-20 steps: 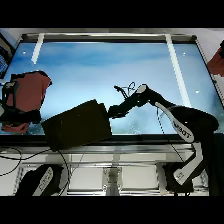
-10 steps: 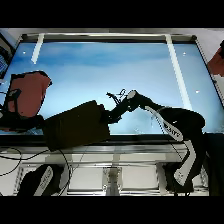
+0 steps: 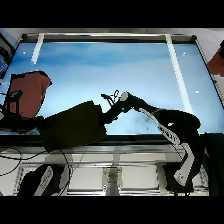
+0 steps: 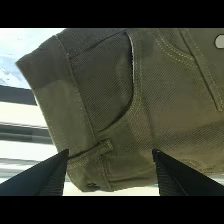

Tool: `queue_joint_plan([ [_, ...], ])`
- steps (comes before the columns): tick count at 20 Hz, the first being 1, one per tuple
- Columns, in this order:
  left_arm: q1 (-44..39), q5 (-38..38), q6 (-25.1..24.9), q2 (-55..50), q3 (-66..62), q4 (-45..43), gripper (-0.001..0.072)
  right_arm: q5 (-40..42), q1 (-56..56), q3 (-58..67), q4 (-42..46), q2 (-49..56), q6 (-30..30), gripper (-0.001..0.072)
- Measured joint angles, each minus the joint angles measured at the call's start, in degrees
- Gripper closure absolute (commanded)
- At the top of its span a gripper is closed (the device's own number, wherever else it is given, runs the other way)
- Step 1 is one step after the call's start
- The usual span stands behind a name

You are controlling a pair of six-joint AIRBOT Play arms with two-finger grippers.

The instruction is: Fold the clothes and pants, and hang the long-sleeved shirts on hangers.

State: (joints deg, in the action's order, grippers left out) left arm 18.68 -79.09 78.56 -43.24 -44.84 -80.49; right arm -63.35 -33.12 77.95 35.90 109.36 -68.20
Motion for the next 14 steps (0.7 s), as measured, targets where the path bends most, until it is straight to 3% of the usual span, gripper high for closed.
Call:
queue_joint_plan([
  [6, 0.0, 1.1, -1.0, 0.0, 0.0, 0.0, 0.0106, -9.7, 8.6, 10.4, 8.0, -2.0, -2.1, 0.0697],
  [14, 0.0, 4.0, -1.5, 0.0, 0.0, 2.0, 0.0105, -23.8, 38.2, 15.6, 37.7, -13.6, -8.3, 0.0697],
])
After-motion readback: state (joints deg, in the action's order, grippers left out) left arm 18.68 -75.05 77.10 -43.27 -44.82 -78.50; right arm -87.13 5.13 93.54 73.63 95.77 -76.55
